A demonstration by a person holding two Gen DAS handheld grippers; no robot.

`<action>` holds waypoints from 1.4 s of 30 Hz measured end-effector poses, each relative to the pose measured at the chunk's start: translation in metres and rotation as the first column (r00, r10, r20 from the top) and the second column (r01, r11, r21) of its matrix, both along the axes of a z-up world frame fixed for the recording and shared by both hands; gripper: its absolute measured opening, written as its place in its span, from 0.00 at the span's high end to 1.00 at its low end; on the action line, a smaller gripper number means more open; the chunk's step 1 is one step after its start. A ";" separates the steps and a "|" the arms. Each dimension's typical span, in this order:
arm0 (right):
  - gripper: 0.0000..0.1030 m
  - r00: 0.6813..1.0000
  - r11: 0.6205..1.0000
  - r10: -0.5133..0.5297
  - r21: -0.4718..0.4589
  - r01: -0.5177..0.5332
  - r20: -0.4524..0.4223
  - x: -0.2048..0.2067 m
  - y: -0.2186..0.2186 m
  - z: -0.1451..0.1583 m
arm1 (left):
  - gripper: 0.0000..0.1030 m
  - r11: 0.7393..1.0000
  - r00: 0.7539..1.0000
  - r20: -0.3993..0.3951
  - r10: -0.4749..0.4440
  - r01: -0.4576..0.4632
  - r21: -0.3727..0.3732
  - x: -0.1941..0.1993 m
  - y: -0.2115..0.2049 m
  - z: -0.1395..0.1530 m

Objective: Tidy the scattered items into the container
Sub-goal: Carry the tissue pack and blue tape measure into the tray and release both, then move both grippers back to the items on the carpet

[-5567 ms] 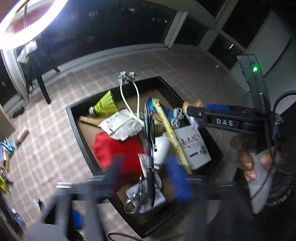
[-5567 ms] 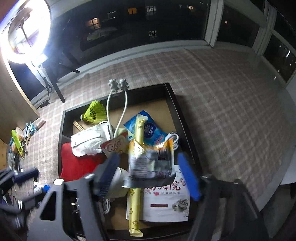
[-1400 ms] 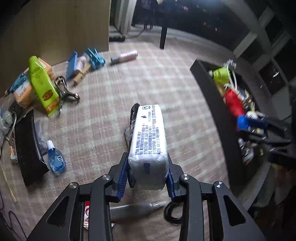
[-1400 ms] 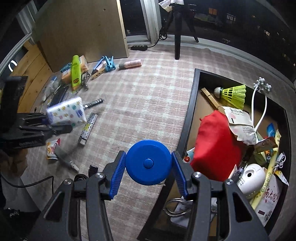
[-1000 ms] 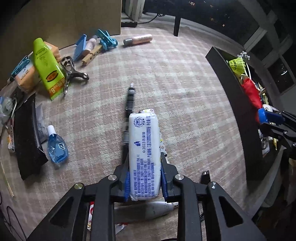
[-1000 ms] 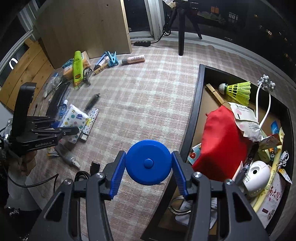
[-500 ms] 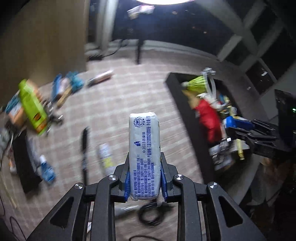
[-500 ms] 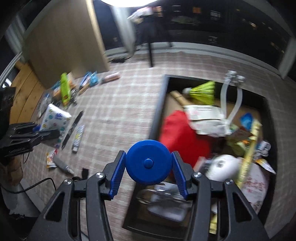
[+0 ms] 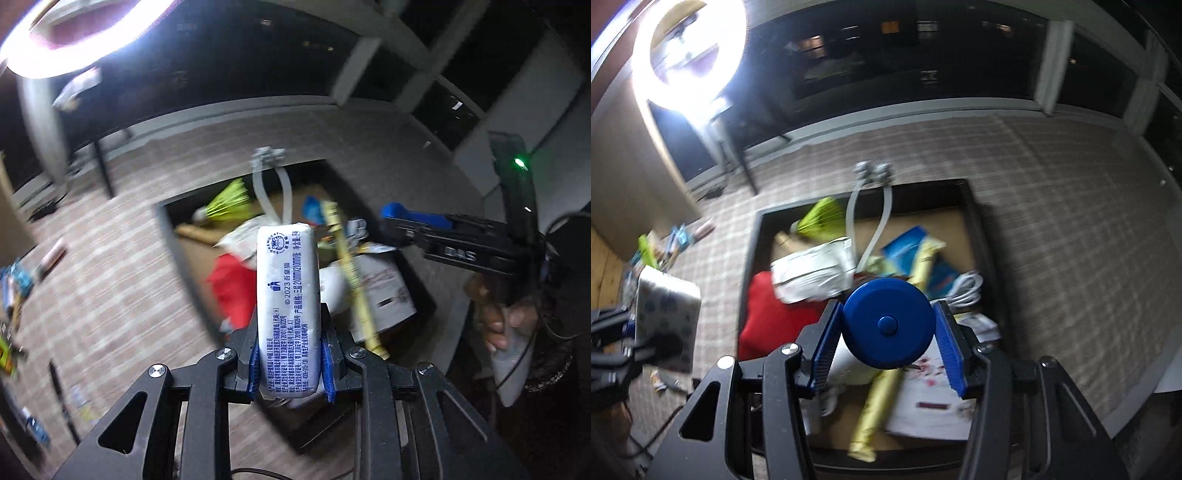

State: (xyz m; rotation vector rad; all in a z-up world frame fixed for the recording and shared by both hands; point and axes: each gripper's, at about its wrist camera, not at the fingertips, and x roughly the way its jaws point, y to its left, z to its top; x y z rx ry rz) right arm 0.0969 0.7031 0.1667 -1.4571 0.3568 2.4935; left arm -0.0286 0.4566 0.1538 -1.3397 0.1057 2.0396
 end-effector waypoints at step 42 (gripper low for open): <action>0.34 0.932 0.928 0.363 -0.090 -0.363 -0.011 -0.025 -0.185 -0.015 | 0.33 0.913 0.928 -0.109 0.357 -0.371 -0.170 -0.020 -0.188 -0.018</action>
